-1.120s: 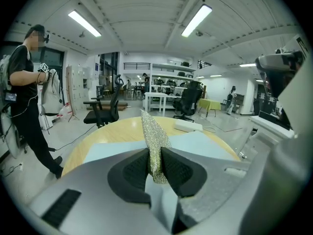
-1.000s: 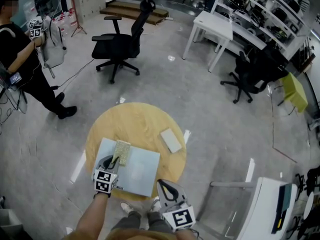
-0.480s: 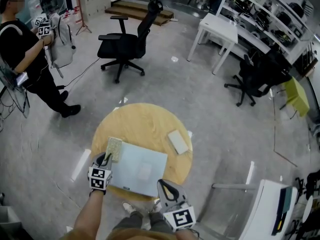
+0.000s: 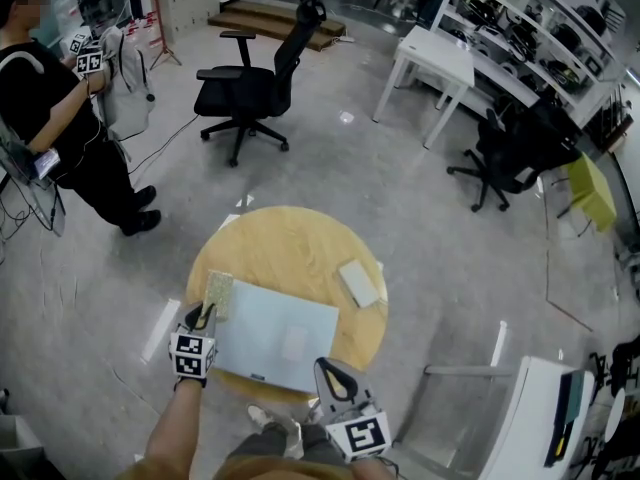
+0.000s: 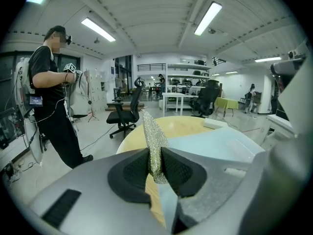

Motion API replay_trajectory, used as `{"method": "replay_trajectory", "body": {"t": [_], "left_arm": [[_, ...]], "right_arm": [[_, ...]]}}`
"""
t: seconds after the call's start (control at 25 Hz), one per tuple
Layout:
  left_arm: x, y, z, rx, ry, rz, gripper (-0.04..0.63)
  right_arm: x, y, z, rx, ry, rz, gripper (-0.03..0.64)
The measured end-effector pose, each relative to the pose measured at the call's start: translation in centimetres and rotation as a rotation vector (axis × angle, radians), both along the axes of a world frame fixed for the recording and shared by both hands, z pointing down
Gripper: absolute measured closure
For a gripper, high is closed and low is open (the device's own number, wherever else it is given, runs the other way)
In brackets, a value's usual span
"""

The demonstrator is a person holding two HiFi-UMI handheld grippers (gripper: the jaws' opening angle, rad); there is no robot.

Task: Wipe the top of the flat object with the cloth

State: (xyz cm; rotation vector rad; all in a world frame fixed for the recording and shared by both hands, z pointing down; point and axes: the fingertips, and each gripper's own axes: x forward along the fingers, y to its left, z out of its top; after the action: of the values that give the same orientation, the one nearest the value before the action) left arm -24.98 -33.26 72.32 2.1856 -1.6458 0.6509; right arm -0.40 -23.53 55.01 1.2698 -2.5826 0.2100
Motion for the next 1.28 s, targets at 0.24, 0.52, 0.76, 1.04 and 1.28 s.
{"method": "replay_trajectory", "body": {"t": [0.24,0.52,0.76,1.04,1.28], "left_arm": [[-0.5,0.3,-1.9,0.033,-0.013,-0.014,0.532],[0.4,3.3,-7.0,0.082,-0.006,-0.038,0.532],[3.8,7.3,-11.3,0.149,0.054,-0.041,0.532],[8.7,11.9,-17.8,0.272,0.136,-0.019,0.532],[11.2,16.6,-23.7,0.397,0.169,-0.014,0.532]], "right_arm": [[0.3,-0.1,-1.0,0.019,-0.022,0.014,0.616],[1.2,1.4,-4.7,0.075,-0.048,-0.001,0.615],[3.4,3.4,-6.9,0.119,-0.058,-0.007,0.615],[6.6,5.5,-8.0,0.139,-0.089,-0.004,0.616],[7.7,7.7,-8.7,0.165,-0.103,-0.042,0.615]]}}
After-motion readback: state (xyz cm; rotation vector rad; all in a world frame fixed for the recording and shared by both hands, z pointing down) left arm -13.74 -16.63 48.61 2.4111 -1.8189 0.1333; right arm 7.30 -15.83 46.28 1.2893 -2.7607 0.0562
